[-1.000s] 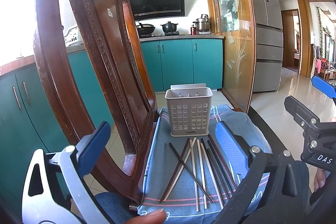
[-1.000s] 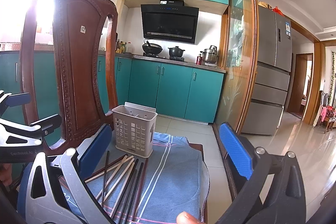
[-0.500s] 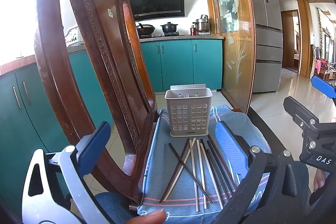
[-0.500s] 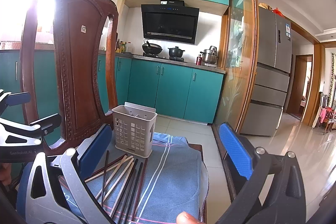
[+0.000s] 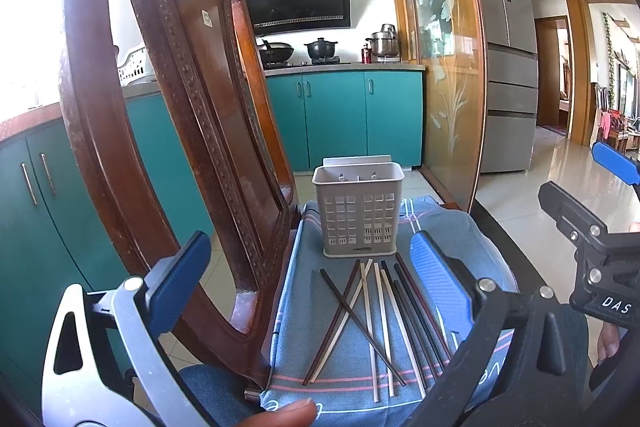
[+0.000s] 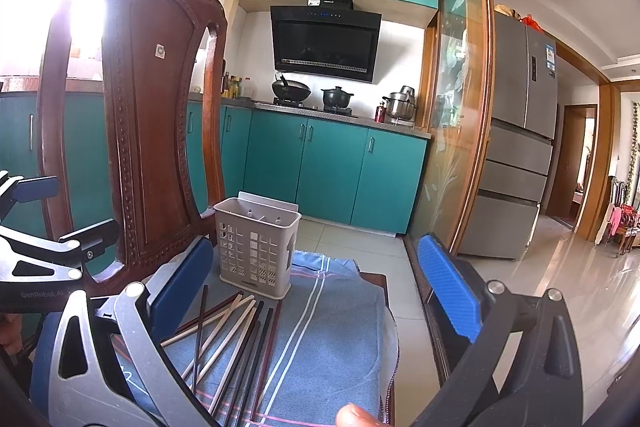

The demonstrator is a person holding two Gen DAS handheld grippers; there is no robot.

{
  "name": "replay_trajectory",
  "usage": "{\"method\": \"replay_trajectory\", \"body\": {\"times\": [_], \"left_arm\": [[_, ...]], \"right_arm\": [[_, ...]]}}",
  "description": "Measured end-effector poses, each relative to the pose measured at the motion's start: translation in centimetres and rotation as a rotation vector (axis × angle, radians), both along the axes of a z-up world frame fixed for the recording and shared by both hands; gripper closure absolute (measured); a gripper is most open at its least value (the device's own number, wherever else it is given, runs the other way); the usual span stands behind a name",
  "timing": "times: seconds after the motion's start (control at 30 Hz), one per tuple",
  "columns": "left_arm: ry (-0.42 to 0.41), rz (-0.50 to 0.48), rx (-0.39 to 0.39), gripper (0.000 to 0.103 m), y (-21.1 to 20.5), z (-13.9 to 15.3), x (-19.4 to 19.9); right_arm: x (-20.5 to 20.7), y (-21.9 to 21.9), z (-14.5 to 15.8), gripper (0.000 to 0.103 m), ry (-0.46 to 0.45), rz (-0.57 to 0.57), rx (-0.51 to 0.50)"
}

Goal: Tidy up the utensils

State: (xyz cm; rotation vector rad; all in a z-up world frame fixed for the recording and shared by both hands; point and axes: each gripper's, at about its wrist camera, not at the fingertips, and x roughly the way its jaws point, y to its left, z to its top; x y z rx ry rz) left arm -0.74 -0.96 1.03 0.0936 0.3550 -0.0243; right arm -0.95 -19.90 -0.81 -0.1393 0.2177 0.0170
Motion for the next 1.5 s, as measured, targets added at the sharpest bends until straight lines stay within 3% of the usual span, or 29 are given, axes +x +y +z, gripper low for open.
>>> {"method": "replay_trajectory", "body": {"times": [0.27,0.5,0.67,1.17,1.3,1.5], "left_arm": [[0.031,-0.005,0.005,0.004,-0.2,-0.5,0.7],[0.068,-0.004,0.033,0.004,-0.9,-1.5,1.5],[0.155,-0.039,0.045,0.004,-1.4,-3.1,2.7],[0.303,-0.090,0.039,0.004,-2.4,-6.6,4.9],[0.306,-0.101,0.057,0.019,-2.8,-6.9,4.9],[0.341,-0.106,0.052,0.031,-2.9,-7.5,5.3]], "right_arm": [[0.4,-0.1,-0.4,0.002,0.021,-0.008,-0.002],[2.9,-1.4,-1.8,0.002,0.137,-0.079,0.001],[4.8,-2.4,-3.2,0.003,0.251,-0.087,0.029],[6.4,-3.1,-5.2,0.002,0.343,-0.138,0.029],[6.4,-3.2,-5.3,0.003,0.354,-0.133,0.040],[6.6,-3.5,-5.7,0.002,0.370,-0.142,0.040]]}}
